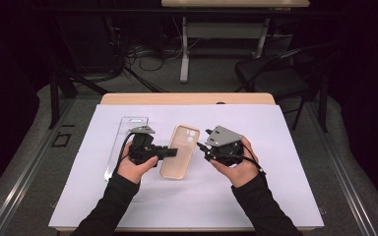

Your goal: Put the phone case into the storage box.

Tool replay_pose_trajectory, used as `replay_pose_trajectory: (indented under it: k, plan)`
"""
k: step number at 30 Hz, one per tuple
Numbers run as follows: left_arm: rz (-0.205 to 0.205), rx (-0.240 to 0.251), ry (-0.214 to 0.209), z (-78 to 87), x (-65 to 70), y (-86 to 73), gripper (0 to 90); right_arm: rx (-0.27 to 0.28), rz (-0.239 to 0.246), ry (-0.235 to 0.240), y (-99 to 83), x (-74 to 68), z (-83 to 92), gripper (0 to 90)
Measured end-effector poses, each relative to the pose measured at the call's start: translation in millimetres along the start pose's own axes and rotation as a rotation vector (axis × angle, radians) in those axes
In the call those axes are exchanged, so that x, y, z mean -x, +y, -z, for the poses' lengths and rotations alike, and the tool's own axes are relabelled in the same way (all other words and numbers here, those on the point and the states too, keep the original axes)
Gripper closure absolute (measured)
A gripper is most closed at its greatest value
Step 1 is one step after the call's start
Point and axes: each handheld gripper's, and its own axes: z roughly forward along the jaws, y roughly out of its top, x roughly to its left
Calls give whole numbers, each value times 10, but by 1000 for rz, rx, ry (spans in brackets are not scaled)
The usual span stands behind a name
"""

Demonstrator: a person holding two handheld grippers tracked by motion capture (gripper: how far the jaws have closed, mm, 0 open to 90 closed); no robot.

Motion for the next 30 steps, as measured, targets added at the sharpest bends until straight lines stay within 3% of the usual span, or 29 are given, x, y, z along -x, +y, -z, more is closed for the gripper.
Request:
replay_pose_trajectory:
  k: [3,6,12,19,30]
  plan:
    - [-8,19,4,10,4,-3,806,45,-42,-17,-58,-2,-4,502]
    - [-16,40,4,27,12,-2,806,44,-47,-34,-76,1,-12,474]
    - [-27,84,0,64,45,-3,806,77,-119,-31,-117,16,36,456]
    - [-55,137,-16,96,109,-15,806,143,-299,65,-211,111,89,415]
    - [-63,189,-32,168,103,-18,805,170,-459,231,-336,137,45,361]
